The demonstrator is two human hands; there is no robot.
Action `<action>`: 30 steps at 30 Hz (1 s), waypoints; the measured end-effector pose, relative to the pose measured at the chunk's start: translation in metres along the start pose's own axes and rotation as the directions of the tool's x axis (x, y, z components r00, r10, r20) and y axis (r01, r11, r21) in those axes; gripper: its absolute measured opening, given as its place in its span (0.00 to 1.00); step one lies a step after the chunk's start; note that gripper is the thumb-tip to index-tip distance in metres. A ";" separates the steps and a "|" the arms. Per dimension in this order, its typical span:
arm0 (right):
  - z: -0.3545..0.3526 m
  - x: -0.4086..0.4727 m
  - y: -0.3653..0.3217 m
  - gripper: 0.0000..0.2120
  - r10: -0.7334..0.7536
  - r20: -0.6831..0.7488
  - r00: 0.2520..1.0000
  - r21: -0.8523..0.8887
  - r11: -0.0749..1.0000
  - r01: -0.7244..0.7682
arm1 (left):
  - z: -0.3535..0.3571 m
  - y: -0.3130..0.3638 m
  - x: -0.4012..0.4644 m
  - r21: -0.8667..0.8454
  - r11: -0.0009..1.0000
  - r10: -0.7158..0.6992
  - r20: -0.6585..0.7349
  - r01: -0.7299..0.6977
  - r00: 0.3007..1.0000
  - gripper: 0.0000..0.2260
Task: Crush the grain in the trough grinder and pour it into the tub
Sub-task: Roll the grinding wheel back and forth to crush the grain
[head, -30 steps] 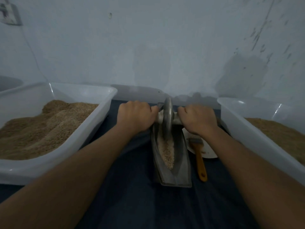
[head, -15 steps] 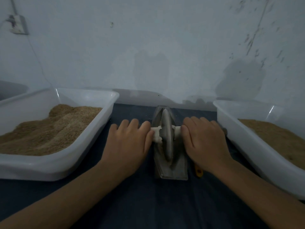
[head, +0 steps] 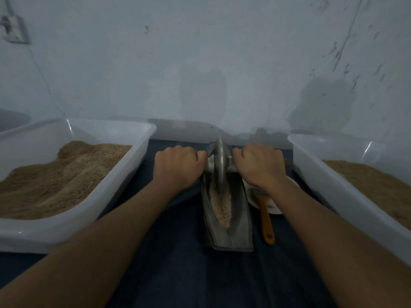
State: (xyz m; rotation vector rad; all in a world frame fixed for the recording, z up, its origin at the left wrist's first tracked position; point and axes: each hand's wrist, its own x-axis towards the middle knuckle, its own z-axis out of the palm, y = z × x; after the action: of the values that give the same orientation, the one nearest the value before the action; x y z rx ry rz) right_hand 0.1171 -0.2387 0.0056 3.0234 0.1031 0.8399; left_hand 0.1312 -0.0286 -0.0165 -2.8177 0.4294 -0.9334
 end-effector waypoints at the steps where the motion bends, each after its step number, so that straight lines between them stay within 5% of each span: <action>1: -0.002 -0.006 -0.001 0.22 -0.026 -0.009 1.000 -0.026 0.999 0.026 | -0.003 0.002 -0.009 0.008 1.000 0.024 -0.012 -0.023 1.000 0.08; 13: -0.022 -0.085 -0.002 0.13 -0.168 -0.324 0.931 0.039 0.981 0.190 | -0.039 0.008 -0.087 -0.158 0.987 -0.034 -0.248 -0.005 0.968 0.13; 17: -0.012 -0.056 -0.004 0.20 -0.123 -0.202 0.972 -0.004 0.992 0.125 | -0.027 0.006 -0.057 -0.168 0.986 -0.037 -0.176 0.007 0.984 0.15; 23: 0.008 0.007 0.004 0.24 -0.026 0.013 1.000 -0.021 0.999 0.026 | -0.002 0.002 -0.005 0.056 0.997 0.057 0.001 -0.057 0.998 0.07; 30: 0.008 -0.012 0.008 0.22 0.036 -0.001 0.999 0.078 0.996 -0.036 | -0.016 0.007 -0.006 0.046 0.994 0.102 0.018 -0.103 0.995 0.07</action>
State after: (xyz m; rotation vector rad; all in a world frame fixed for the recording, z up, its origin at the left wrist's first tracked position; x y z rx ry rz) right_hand 0.1118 -0.2475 -0.0076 3.1061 0.0843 0.8622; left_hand 0.1151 -0.0339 -0.0090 -2.7305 0.5373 -0.8891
